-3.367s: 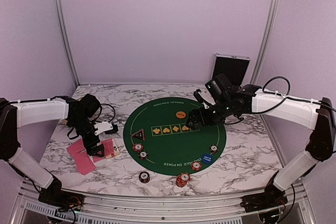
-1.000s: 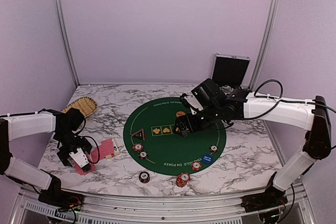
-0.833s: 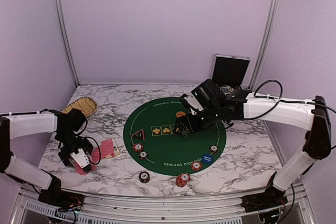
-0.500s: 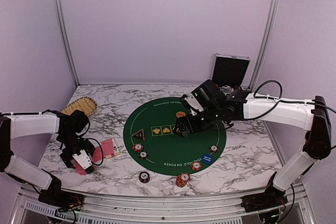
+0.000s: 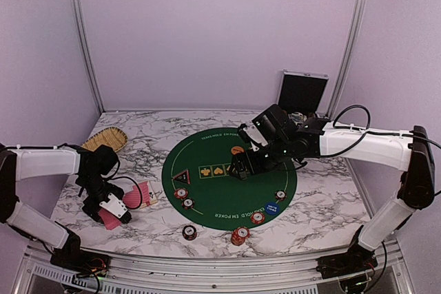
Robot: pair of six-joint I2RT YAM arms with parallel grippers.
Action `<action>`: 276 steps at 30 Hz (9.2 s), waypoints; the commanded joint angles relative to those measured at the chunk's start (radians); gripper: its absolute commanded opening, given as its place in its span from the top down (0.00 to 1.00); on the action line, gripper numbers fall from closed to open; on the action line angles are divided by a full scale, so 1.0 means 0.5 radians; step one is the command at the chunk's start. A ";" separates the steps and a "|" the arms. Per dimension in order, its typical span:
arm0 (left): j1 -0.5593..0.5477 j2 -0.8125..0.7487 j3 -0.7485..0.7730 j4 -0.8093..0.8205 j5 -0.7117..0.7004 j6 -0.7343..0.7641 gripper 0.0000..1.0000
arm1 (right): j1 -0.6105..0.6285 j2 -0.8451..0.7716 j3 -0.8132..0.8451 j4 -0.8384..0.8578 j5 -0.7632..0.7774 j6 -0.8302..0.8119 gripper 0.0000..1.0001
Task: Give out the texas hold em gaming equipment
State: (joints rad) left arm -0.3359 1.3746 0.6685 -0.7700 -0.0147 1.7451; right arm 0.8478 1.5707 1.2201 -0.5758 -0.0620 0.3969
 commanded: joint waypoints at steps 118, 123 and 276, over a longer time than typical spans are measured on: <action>-0.540 0.202 1.264 -0.221 0.406 -1.992 1.00 | 0.179 1.165 0.560 2.218 -1.257 1.584 0.46; -0.548 0.217 1.266 -0.211 0.377 -2.007 1.00 | 0.178 1.202 0.581 2.238 -1.291 1.612 0.60; -0.632 0.101 1.058 -0.117 0.327 -1.910 0.47 | 0.208 1.204 0.676 1.869 -1.325 1.417 0.52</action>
State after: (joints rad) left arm -0.6502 1.4204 1.1652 -0.7940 0.1467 0.8024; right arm 0.9443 2.1990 1.5303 0.3607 -0.7231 1.1236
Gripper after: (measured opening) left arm 0.661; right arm 0.430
